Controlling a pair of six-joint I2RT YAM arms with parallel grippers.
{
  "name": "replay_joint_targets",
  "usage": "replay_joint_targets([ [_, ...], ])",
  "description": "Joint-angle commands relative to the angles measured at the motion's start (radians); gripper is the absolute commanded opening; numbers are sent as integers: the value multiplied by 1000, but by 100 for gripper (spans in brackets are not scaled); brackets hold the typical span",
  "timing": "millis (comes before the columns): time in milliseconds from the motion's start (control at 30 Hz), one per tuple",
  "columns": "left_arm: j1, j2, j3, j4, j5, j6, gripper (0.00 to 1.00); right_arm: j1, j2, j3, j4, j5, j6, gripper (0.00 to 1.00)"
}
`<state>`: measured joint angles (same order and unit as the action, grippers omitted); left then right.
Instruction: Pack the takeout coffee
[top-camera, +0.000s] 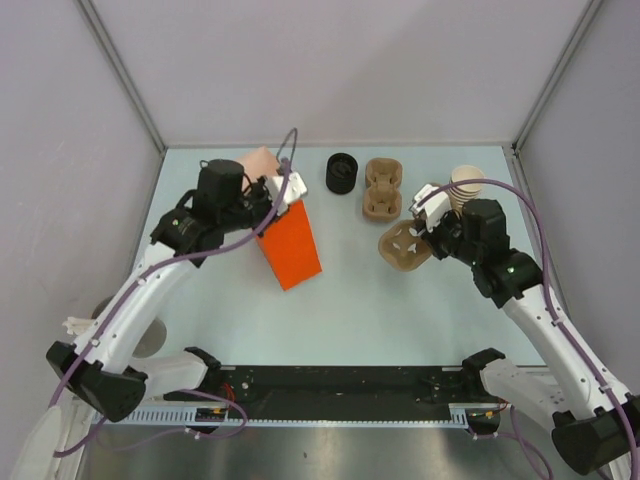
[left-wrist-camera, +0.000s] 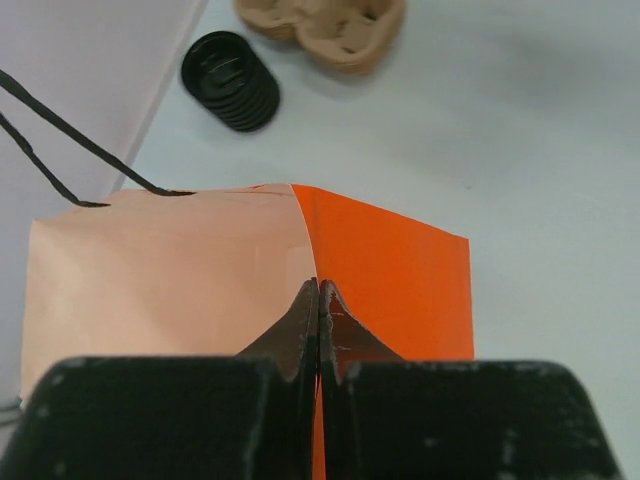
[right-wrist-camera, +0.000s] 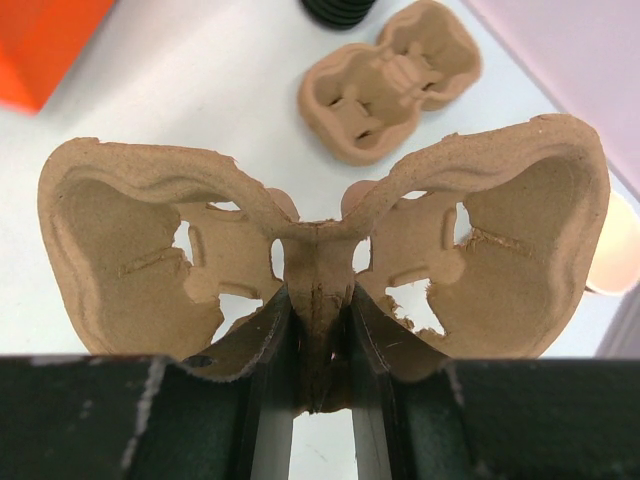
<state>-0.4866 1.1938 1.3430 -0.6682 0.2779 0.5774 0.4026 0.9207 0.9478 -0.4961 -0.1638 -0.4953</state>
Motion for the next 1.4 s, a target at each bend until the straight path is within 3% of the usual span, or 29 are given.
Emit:
replay_joint_targets([
  [0, -113, -97, -64, -62, 18, 79, 0, -33, -39, 5, 70, 27, 40, 28],
  [300, -150, -191, -137, -172, 178, 183, 0, -76, -33, 5, 79, 23, 55, 28],
  [433, -152, -217, -148, -154, 158, 193, 13, -85, -33, 5, 80, 14, 60, 28],
  [500, -152, -223, -143, -137, 118, 182, 37, -90, -31, 5, 80, 12, 60, 28],
  [533, -152, -224, -142, -119, 104, 168, 54, -93, -29, 5, 79, 12, 61, 28],
  [600, -152, -230, -131, -97, 64, 153, 62, -100, -28, 5, 77, 6, 63, 28],
  [733, -152, -241, -105, -45, 1, 90, 90, -110, -29, 5, 70, -8, 64, 28],
  [900, -92, -257, -10, 59, -181, -10, 98, -114, -28, 3, 62, -20, 64, 28],
  [1033, 25, -273, 71, 113, -197, -141, 99, -113, -17, 3, 57, -29, 60, 28],
  [1367, 174, -194, 130, 59, -335, -272, 100, -94, -8, -3, 54, -28, 51, 27],
])
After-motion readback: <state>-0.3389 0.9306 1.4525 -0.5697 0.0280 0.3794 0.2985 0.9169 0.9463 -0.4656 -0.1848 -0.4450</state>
